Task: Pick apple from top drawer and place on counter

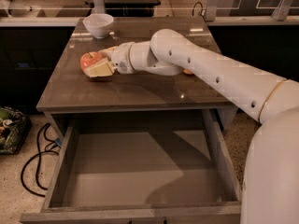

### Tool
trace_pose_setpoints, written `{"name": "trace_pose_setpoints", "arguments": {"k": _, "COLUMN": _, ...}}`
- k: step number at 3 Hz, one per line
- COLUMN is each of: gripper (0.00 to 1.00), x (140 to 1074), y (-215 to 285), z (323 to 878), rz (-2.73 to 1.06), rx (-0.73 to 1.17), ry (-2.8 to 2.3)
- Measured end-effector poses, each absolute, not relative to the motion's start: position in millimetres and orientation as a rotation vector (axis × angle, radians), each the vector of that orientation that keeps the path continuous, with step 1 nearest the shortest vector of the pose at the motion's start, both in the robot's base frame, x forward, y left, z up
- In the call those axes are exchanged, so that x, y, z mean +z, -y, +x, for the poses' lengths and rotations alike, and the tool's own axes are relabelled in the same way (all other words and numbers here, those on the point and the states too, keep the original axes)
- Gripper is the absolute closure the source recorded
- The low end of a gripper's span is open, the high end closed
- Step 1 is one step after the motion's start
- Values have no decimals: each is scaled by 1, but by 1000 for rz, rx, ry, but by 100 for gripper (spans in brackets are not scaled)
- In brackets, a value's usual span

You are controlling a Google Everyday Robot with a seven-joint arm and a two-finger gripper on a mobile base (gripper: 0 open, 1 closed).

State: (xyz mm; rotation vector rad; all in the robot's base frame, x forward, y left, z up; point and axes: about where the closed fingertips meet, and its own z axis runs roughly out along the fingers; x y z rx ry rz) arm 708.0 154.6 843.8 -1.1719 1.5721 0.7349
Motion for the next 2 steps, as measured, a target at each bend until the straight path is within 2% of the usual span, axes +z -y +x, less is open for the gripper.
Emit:
{"name": "trace_pose_setpoints", "arguments": {"k": 1, "gripper": 82, "x": 843, "y": -157, "z": 707, "rz": -1175, "rx": 738, "ry": -1571}}
{"name": "trace_pose_setpoints", "arguments": {"k": 2, "gripper": 60, "x": 843, "y": -160, "z": 706, "rz": -1178, "rx": 742, "ry": -1570}}
